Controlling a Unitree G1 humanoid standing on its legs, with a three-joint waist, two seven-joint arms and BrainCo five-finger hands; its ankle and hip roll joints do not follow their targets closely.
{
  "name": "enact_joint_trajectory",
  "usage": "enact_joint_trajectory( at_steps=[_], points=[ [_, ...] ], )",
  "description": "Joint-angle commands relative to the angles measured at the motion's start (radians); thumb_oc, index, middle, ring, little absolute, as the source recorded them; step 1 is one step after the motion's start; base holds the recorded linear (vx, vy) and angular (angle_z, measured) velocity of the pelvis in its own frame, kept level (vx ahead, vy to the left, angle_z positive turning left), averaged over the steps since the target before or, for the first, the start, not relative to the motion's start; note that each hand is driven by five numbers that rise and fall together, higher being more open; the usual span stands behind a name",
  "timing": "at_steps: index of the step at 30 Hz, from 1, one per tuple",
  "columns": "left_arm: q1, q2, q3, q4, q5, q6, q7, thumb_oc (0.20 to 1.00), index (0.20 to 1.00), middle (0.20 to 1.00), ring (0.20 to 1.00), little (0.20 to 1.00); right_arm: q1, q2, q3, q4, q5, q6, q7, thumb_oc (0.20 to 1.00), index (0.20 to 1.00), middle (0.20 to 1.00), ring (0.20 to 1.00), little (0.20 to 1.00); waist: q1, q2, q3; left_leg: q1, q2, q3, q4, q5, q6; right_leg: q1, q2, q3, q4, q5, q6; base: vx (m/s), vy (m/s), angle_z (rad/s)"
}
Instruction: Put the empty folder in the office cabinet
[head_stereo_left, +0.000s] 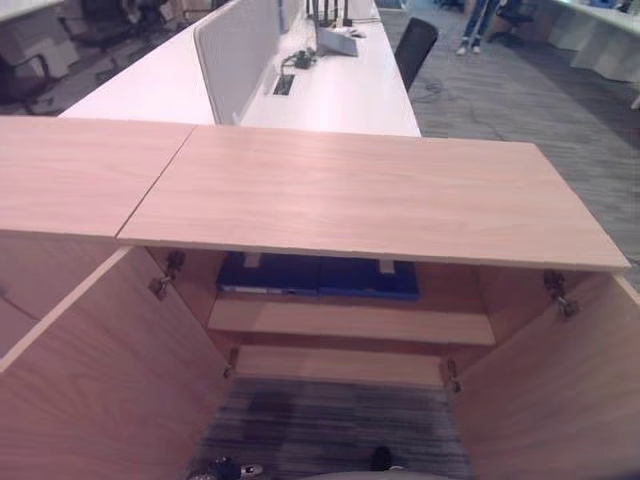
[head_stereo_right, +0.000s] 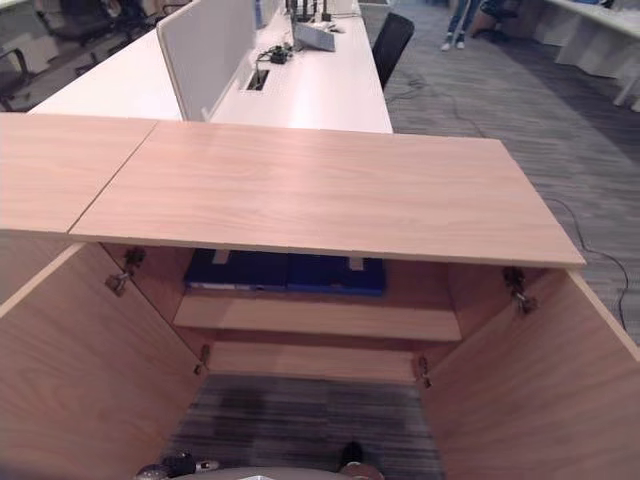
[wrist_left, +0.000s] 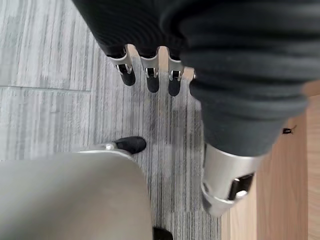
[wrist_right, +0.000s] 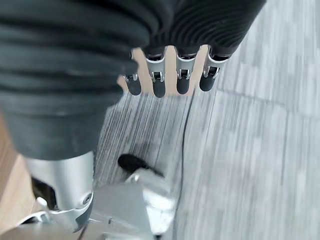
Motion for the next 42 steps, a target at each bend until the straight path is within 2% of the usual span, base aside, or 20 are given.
enact_joint_trajectory(
  at_steps=[1,5,8,11,15,17,19,21,22,25,26,28,31,32,35,37,38,39,41,42],
  points=[
    [-0.017,-0.002,0.007,0.051,0.090,-0.002,0.013,1.000,1.000,1.000,1.000,1.000,-0.070,0.007,-0.015,0.027,0.040,-0.011,-0.007,1.000,1.000,1.000,1.000,1.000,0.002,0.003,0.068,0.046,-0.053,-0.035,0.031,-0.123,0.045,-0.087,0.019,0.013,-0.031,0.078,0.073,-0.18,0.194,-0.25],
    [-0.004,0.011,0.028,0.071,0.129,0.000,0.015,1.000,1.000,1.000,1.000,1.000,-0.050,0.012,-0.043,-0.014,0.055,-0.017,-0.011,1.000,1.000,1.000,1.000,1.000,-0.006,0.005,0.099,0.086,-0.081,0.027,-0.030,-0.096,0.057,-0.114,-0.006,-0.011,-0.031,0.083,0.089,-0.16,0.166,-0.41],
    [0.006,0.017,0.051,0.085,0.132,0.001,0.012,1.000,1.000,1.000,1.000,1.000,-0.040,0.004,-0.090,-0.028,0.102,-0.029,-0.024,1.000,1.000,1.000,1.000,1.000,-0.017,0.016,0.122,0.085,-0.067,0.074,-0.040,-0.077,0.062,-0.126,-0.028,-0.050,0.014,0.052,0.090,-0.19,0.095,-0.78],
    [0.019,0.024,0.060,0.087,0.135,0.001,0.014,1.000,1.000,1.000,1.000,1.000,-0.013,-0.011,-0.159,0.010,0.152,-0.040,-0.033,1.000,1.000,1.000,1.000,1.000,-0.021,0.035,0.123,0.066,-0.045,0.094,-0.044,-0.069,0.067,-0.093,-0.068,-0.005,0.106,0.002,0.070,-0.15,0.034,-0.56],
    [0.029,0.044,0.077,0.105,0.137,0.005,0.016,1.000,1.000,1.000,1.000,1.000,0.013,-0.017,-0.222,0.048,0.183,-0.042,-0.038,1.000,1.000,1.000,1.000,1.000,-0.017,0.037,0.096,0.047,-0.029,0.117,-0.044,-0.066,0.070,-0.048,-0.113,0.037,0.158,-0.015,0.068,-0.07,-0.051,-0.21],
    [0.039,0.065,0.100,0.125,0.140,0.011,0.021,1.000,1.000,1.000,1.000,1.000,0.037,-0.014,-0.269,0.061,0.220,-0.046,-0.048,1.000,1.000,1.000,1.000,1.000,-0.005,0.022,0.057,0.021,-0.011,0.153,-0.044,-0.063,0.062,0.000,-0.164,0.012,0.141,0.008,0.086,0.00,-0.143,-0.23],
    [0.040,0.073,0.103,0.130,0.146,0.013,0.023,1.000,1.000,1.000,1.000,1.000,0.043,-0.011,-0.279,0.057,0.229,-0.048,-0.052,1.000,1.000,1.000,1.000,1.000,-0.004,0.014,0.046,0.015,-0.005,0.166,-0.044,-0.062,0.058,0.009,-0.180,0.002,0.129,0.027,0.095,0.04,-0.133,-0.54],
    [0.044,0.093,0.109,0.140,0.166,0.015,0.025,1.000,1.000,1.000,1.000,1.000,0.059,-0.004,-0.290,0.042,0.246,-0.051,-0.058,1.000,1.000,1.000,1.000,1.000,-0.004,-0.002,0.027,0.021,0.011,0.182,-0.044,-0.083,0.046,0.033,-0.198,0.003,0.097,0.059,0.129,0.05,-0.271,-0.90],
    [0.040,0.103,0.113,0.146,0.171,0.015,0.028,1.000,1.000,1.000,1.000,1.000,0.062,-0.004,-0.297,0.028,0.261,-0.058,-0.063,1.000,1.000,1.000,1.000,1.000,-0.010,-0.017,0.027,0.010,0.017,0.208,-0.044,-0.057,0.042,0.024,-0.211,0.000,0.073,0.095,0.124,0.03,-0.421,-0.77],
    [0.034,0.125,0.118,0.147,0.177,0.011,0.039,1.000,1.000,1.000,1.000,1.000,0.074,0.009,-0.303,-0.009,0.289,-0.066,-0.071,1.000,1.000,1.000,1.000,1.000,-0.022,-0.038,0.023,0.016,0.051,0.237,-0.042,-0.050,0.020,0.023,-0.217,0.028,0.035,0.132,0.137,-0.01,-0.321,-0.51],
    [0.029,0.148,0.122,0.148,0.179,0.008,0.043,1.000,1.000,1.000,1.000,1.000,0.090,0.017,-0.306,-0.014,0.292,-0.067,-0.074,1.000,1.000,1.000,1.000,1.000,-0.032,-0.057,0.020,0.026,0.081,0.252,-0.044,-0.040,-0.004,0.028,-0.188,0.062,0.003,0.123,0.141,0.09,-0.451,-0.42],
    [0.027,0.168,0.135,0.154,0.171,0.003,0.044,1.000,1.000,1.000,1.000,1.000,0.094,0.024,-0.304,-0.012,0.296,-0.069,-0.076,1.000,1.000,1.000,1.000,1.000,-0.035,-0.071,0.011,0.032,0.115,0.267,-0.039,-0.025,-0.033,0.048,-0.155,0.065,-0.041,0.093,0.151,0.13,-0.437,-0.30],
    [0.036,0.174,0.150,0.156,0.158,0.003,0.042,1.000,1.000,1.000,1.000,1.000,0.102,0.027,-0.302,-0.003,0.303,-0.069,-0.071,1.000,1.000,1.000,1.000,1.000,-0.039,-0.076,0.004,0.046,0.168,0.286,-0.038,-0.006,-0.065,0.060,-0.103,0.068,-0.066,0.054,0.139,0.09,-0.297,-0.31],
    [0.042,0.169,0.169,0.161,0.129,0.001,0.039,1.000,1.000,1.000,1.000,1.000,0.096,0.019,-0.295,0.008,0.315,-0.074,-0.073,1.000,1.000,1.000,1.000,1.000,-0.047,-0.068,-0.003,0.051,0.222,0.311,-0.034,0.019,-0.090,0.058,-0.053,0.072,-0.074,0.023,0.122,0.14,-0.510,-0.44],
    [0.041,0.148,0.174,0.168,0.107,0.005,0.033,1.000,1.000,1.000,1.000,1.000,0.092,0.006,-0.286,0.011,0.333,-0.087,-0.082,1.000,1.000,1.000,1.000,1.000,-0.073,-0.036,-0.011,0.071,0.309,0.332,-0.032,0.042,-0.129,0.063,0.040,0.089,-0.071,-0.047,0.094,0.18,-0.364,-0.45],
    [0.050,0.141,0.173,0.165,0.109,-0.003,0.036,1.000,1.000,1.000,1.000,1.000,0.089,-0.001,-0.281,0.013,0.342,-0.090,-0.085,1.000,1.000,1.000,1.000,1.000,-0.080,-0.030,-0.011,0.074,0.334,0.339,-0.028,0.055,-0.137,0.062,0.065,0.093,-0.070,-0.060,0.082,0.08,-0.280,-0.39],
    [0.032,0.107,0.160,0.152,0.097,0.007,0.039,1.000,1.000,1.000,1.000,1.000,0.093,-0.004,-0.262,0.001,0.340,-0.095,-0.088,1.000,1.000,1.000,1.000,1.000,-0.099,-0.019,-0.017,0.086,0.383,0.362,-0.015,0.074,-0.146,0.069,0.115,0.103,-0.073,-0.085,0.059,0.12,-0.323,-0.34],
    [0.027,0.099,0.155,0.144,0.090,0.008,0.037,1.000,1.000,1.000,1.000,1.000,0.096,-0.006,-0.257,0.000,0.338,-0.097,-0.086,1.000,1.000,1.000,1.000,1.000,-0.105,-0.016,-0.021,0.093,0.399,0.371,-0.005,0.077,-0.148,0.073,0.133,0.106,-0.074,-0.095,0.049,0.16,-0.396,-0.35],
    [0.021,0.078,0.143,0.121,0.065,0.003,0.025,1.000,1.000,1.000,1.000,1.000,0.096,-0.024,-0.258,-0.002,0.335,-0.094,-0.088,1.000,1.000,1.000,1.000,1.000,-0.113,-0.012,-0.015,0.085,0.421,0.367,0.064,0.066,-0.140,0.086,0.161,0.117,-0.072,-0.113,0.026,0.09,-0.239,-0.46],
    [0.014,0.069,0.136,0.110,0.055,-0.003,0.025,1.000,1.000,1.000,1.000,1.000,0.084,-0.036,-0.256,-0.006,0.336,-0.095,-0.092,1.000,1.000,1.000,1.000,1.000,-0.106,-0.012,-0.004,0.070,0.415,0.329,0.114,0.069,-0.131,0.087,0.172,0.132,-0.071,-0.119,0.016,-0.01,-0.187,-0.59]
  ],
)
